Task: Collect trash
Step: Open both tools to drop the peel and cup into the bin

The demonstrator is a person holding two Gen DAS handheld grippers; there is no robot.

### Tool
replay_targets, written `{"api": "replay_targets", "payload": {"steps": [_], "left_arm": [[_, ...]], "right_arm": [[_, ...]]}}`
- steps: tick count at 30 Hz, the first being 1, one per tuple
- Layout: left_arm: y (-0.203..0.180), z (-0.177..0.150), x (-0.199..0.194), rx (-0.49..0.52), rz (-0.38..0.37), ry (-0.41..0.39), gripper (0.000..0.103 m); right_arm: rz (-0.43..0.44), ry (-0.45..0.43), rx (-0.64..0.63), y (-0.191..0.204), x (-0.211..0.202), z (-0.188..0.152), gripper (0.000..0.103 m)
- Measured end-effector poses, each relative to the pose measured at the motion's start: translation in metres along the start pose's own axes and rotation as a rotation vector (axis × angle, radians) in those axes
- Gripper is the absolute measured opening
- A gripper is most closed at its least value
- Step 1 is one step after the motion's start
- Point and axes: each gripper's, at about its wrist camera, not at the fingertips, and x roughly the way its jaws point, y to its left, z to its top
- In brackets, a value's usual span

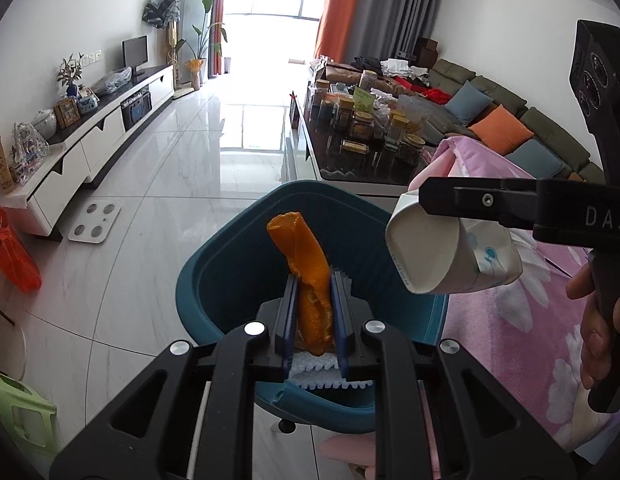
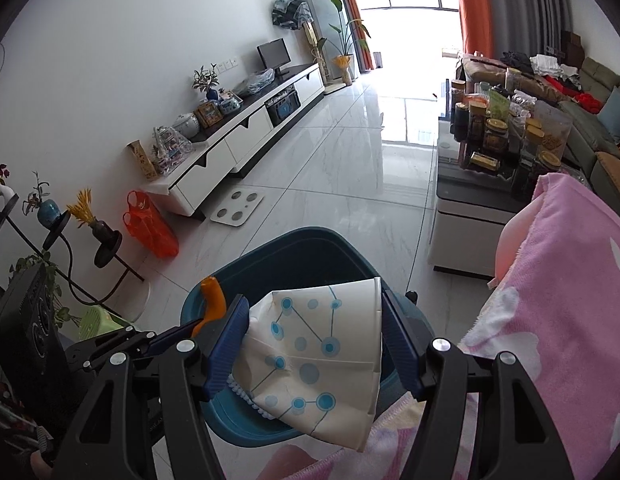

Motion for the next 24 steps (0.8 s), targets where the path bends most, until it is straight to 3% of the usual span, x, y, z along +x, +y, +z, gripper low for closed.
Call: {"api": "replay_targets", "payload": {"steps": [9, 14, 15, 18, 24], "left_arm": [[0.001, 0.0, 0.043, 0.019, 0.036, 0.076, 0.02], [0.006, 0.001, 0.055, 0.015, 0.063, 0.079, 0.028], [0.006, 0.001, 0.056, 0.012, 0.062, 0.079, 0.029], [0.007, 0.003, 0.055, 0.005, 0.071, 0.07, 0.034], [0.004, 0.0, 0.046, 0.009, 0.082, 0.055, 0.043]], "right_arm": [[0.006, 0.12, -0.011, 0.002, 0.039, -0.001, 0.065], [0.04, 0.163, 0.005, 0.001, 0.05, -0.001, 0.067], [0.044, 0.171, 0.01, 0.001, 0.052, -0.001, 0.071], [0.045, 0.181, 0.016, -0.001, 0.054, -0.001, 0.08], [0.051, 0.163, 0.037, -0.006, 0.049, 0.0, 0.08]]}}
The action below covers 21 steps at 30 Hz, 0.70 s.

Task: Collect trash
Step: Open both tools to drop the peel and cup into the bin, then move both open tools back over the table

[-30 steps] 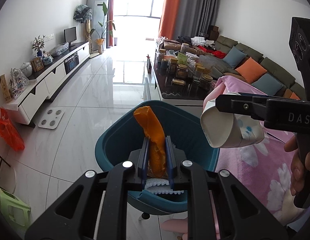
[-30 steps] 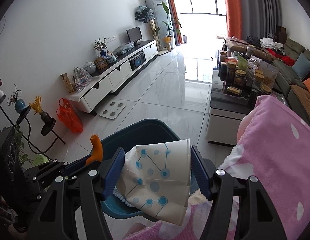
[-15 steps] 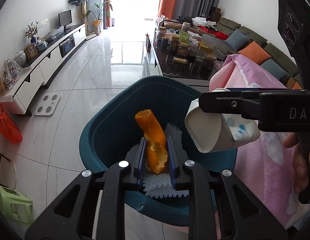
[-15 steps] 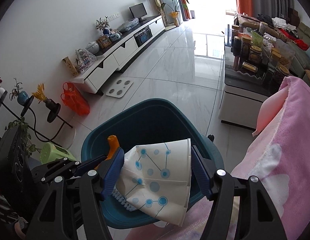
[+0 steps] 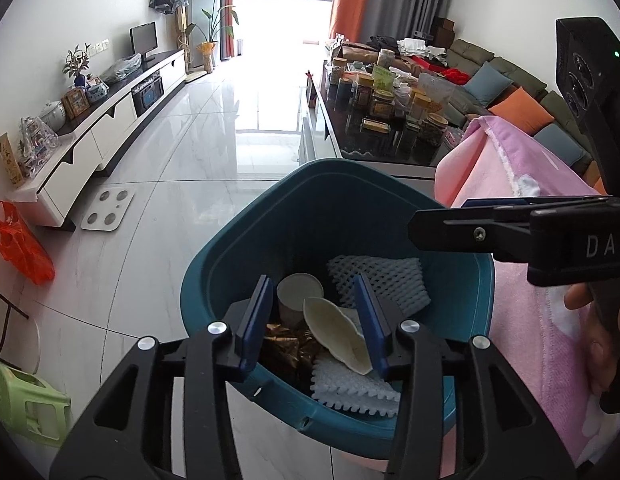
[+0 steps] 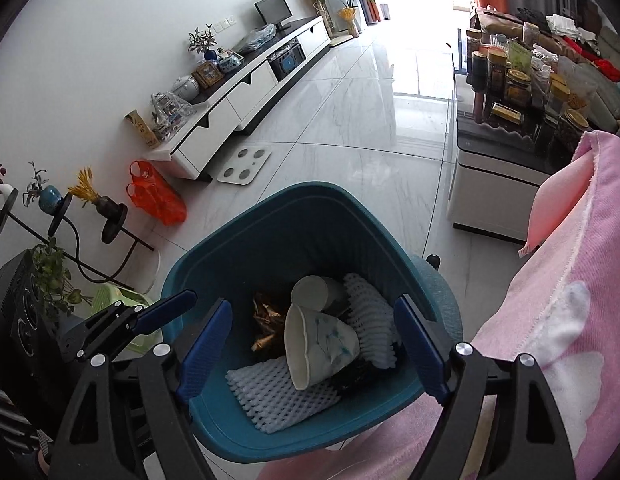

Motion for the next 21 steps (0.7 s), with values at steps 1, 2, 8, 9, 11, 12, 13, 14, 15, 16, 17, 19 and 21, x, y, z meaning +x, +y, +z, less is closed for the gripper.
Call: {"api": "replay_targets", "payload": {"steps": [1, 2, 8, 9, 11, 12, 13, 14, 15, 16, 17, 19, 21], "left_arm": [[-0.001, 0.0, -0.001, 0.002, -0.001, -0.005, 0.043], [-0.002, 0.0, -0.003, 0.006, 0.0, -0.01, 0.046], [-0.016, 0.005, -0.016, 0.026, -0.004, -0.042, 0.057], [-0.016, 0.005, -0.019, 0.028, -0.006, -0.047, 0.058], [-0.021, 0.006, -0.023, 0.035, -0.002, -0.055, 0.064], [-0.022, 0.006, -0.026, 0.037, 0.001, -0.06, 0.066], [-0.024, 0.007, -0.028, 0.038, 0.004, -0.065, 0.071], [-0.026, 0.007, -0.031, 0.042, 0.007, -0.07, 0.073], [-0.027, 0.007, -0.033, 0.044, 0.01, -0.073, 0.075], [-0.029, 0.008, -0.036, 0.044, 0.015, -0.078, 0.08], [-0.03, 0.008, -0.039, 0.044, 0.019, -0.084, 0.085], [-0.032, 0.009, -0.046, 0.054, 0.027, -0.096, 0.085], [-0.037, 0.011, -0.052, 0.064, 0.03, -0.105, 0.088]], "right_arm": [[0.003, -0.007, 0.005, -0.001, -0.003, -0.001, 0.08], [0.006, -0.018, 0.008, -0.001, -0.006, -0.002, 0.08], [0.016, -0.098, 0.039, -0.011, -0.034, -0.009, 0.082], [0.015, -0.11, 0.042, -0.013, -0.039, -0.01, 0.084], [0.015, -0.138, 0.047, -0.016, -0.05, -0.013, 0.085], [0.015, -0.15, 0.049, -0.017, -0.055, -0.015, 0.086], [0.013, -0.162, 0.051, -0.018, -0.06, -0.017, 0.087], [0.012, -0.174, 0.05, -0.02, -0.065, -0.018, 0.089], [0.011, -0.187, 0.05, -0.021, -0.07, -0.02, 0.092], [0.009, -0.199, 0.052, -0.022, -0.075, -0.023, 0.093], [0.008, -0.212, 0.053, -0.023, -0.079, -0.026, 0.094], [0.006, -0.234, 0.052, -0.026, -0.089, -0.031, 0.096], [0.005, -0.255, 0.054, -0.028, -0.098, -0.037, 0.096]]}}
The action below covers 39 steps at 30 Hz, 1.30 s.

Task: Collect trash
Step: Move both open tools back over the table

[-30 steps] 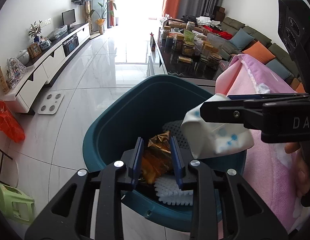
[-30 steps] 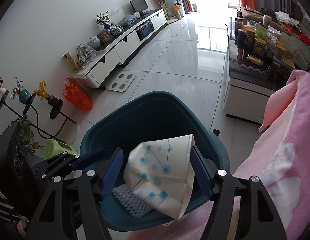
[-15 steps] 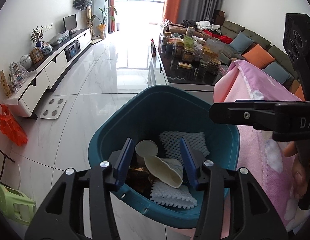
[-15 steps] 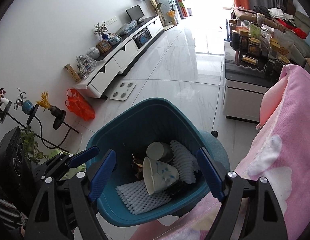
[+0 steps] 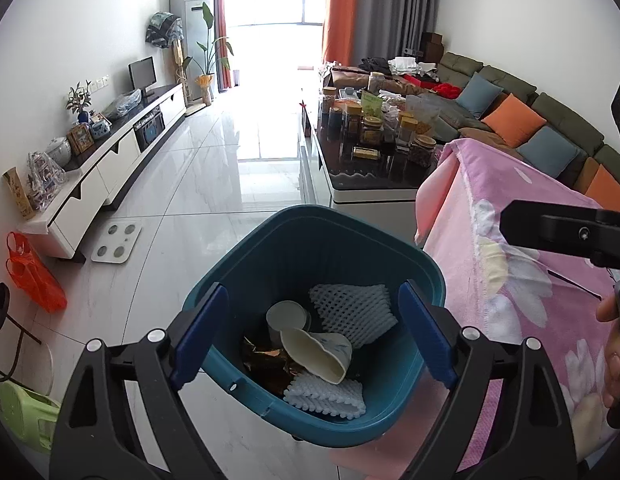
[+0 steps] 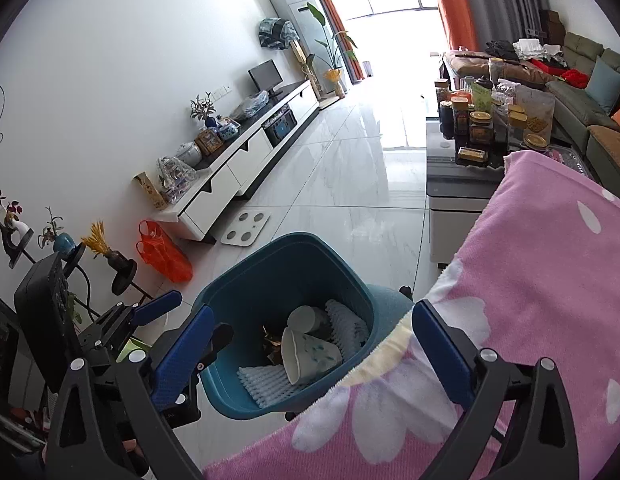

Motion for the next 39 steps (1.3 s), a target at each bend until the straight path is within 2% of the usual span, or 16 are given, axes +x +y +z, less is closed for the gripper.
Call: {"api": "replay_targets", "payload": {"steps": [5, 18, 25, 39], "left_arm": [[-0.015, 0.006, -0.02, 0.021, 0.003, -0.035, 0.097], [-0.073, 0.01, -0.07, 0.083, -0.066, -0.089, 0.097], [-0.11, 0.01, -0.098, 0.109, -0.162, -0.115, 0.097], [-0.213, -0.014, -0.116, 0.264, -0.379, -0.091, 0.097]], "right_arm": [[-0.015, -0.055, 0.012, -0.01, -0.029, -0.01, 0.096], [-0.108, -0.192, 0.084, -0.05, -0.115, -0.057, 0.096], [-0.183, -0.226, 0.152, -0.073, -0.146, -0.089, 0.096], [-0.456, -0.288, 0.277, -0.125, -0.217, -0.16, 0.096]]}}
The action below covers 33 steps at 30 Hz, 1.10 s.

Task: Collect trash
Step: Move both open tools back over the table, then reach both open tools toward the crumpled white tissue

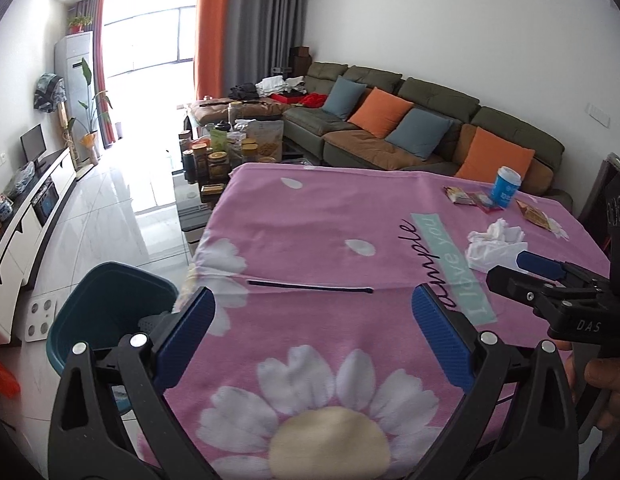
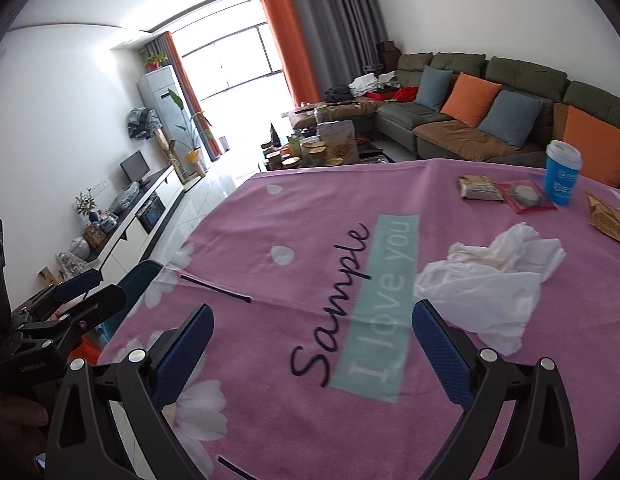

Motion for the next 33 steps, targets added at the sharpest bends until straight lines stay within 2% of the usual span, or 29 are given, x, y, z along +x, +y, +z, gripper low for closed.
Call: {"api": "replay_targets", "payload": {"steps": [14, 27, 33], "left_arm": [[-0.077, -0.005, 0.027, 0.096, -0.137, 0.031, 0.097], [-0.09, -0.002, 0.035, 0.119, -0.179, 0.048, 0.097], [-0.1, -0.001, 0.038, 0.137, -0.2, 0.046, 0.097]], "right_arm": [[-0.182, -0.026, 0.067, -0.06, -0.04, -0.022, 0.096], [-0.266, -0.008, 0.111, -0.089, -0.053, -0.035, 0.096], [-0.287, -0.03, 0.122, -0.095, -0.065, -0.038, 0.096]]}}
